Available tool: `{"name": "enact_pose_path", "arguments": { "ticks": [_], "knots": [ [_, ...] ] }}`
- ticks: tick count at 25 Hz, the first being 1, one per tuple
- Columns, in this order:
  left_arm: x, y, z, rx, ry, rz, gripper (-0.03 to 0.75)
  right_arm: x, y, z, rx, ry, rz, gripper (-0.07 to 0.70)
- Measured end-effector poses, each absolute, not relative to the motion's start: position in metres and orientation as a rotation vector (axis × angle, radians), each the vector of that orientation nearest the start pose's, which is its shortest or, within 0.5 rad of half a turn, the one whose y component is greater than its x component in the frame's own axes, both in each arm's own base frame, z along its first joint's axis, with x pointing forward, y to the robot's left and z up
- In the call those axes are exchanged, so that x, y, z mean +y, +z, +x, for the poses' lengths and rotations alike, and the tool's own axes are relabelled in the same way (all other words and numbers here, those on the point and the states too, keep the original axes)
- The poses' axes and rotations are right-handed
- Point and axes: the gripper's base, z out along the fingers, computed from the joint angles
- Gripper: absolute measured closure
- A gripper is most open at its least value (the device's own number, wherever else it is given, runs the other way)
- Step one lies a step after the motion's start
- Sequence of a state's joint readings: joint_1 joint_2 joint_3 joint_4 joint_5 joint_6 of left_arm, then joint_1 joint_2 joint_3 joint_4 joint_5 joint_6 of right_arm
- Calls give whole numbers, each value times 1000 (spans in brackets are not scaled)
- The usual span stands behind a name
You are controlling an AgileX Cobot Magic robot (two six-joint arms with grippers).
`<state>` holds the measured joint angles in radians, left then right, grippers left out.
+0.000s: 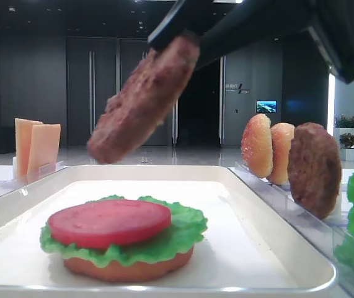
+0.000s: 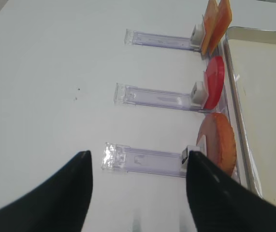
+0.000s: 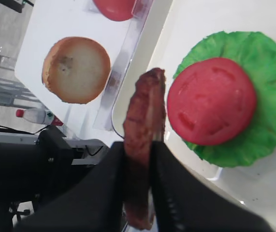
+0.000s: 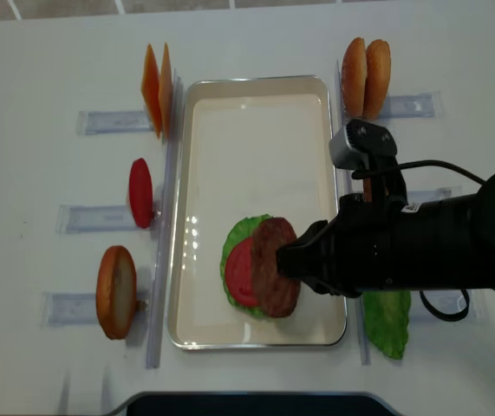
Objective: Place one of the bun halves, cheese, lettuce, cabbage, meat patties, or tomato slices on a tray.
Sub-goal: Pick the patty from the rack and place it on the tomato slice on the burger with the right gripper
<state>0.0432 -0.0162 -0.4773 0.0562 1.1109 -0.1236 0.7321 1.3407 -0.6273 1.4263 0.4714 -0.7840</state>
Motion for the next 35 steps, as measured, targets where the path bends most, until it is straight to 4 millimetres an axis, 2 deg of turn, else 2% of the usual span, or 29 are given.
{"name": "enact_pose_path", "arguments": {
  "ticks": [3, 9, 15, 21, 29, 35],
  "knots": [
    [4, 267, -7, 2092, 19, -179, 244, 206, 217, 163, 2455, 1246, -427, 484],
    [4, 267, -7, 2092, 19, -179, 244, 215, 200, 168, 2470, 1255, -479, 485],
    [4, 267, -7, 2092, 19, -179, 244, 226, 203, 179, 2438, 1295, -520, 485],
    [4, 267, -7, 2092, 19, -179, 244, 231, 195, 186, 2458, 1330, -530, 485],
    [4, 267, -7, 2092, 19, -179, 244, 233, 188, 204, 2462, 1390, -490, 486],
    [4, 267, -7, 2092, 19, -179, 244, 228, 183, 211, 2471, 1383, -474, 486]
  ]
}}
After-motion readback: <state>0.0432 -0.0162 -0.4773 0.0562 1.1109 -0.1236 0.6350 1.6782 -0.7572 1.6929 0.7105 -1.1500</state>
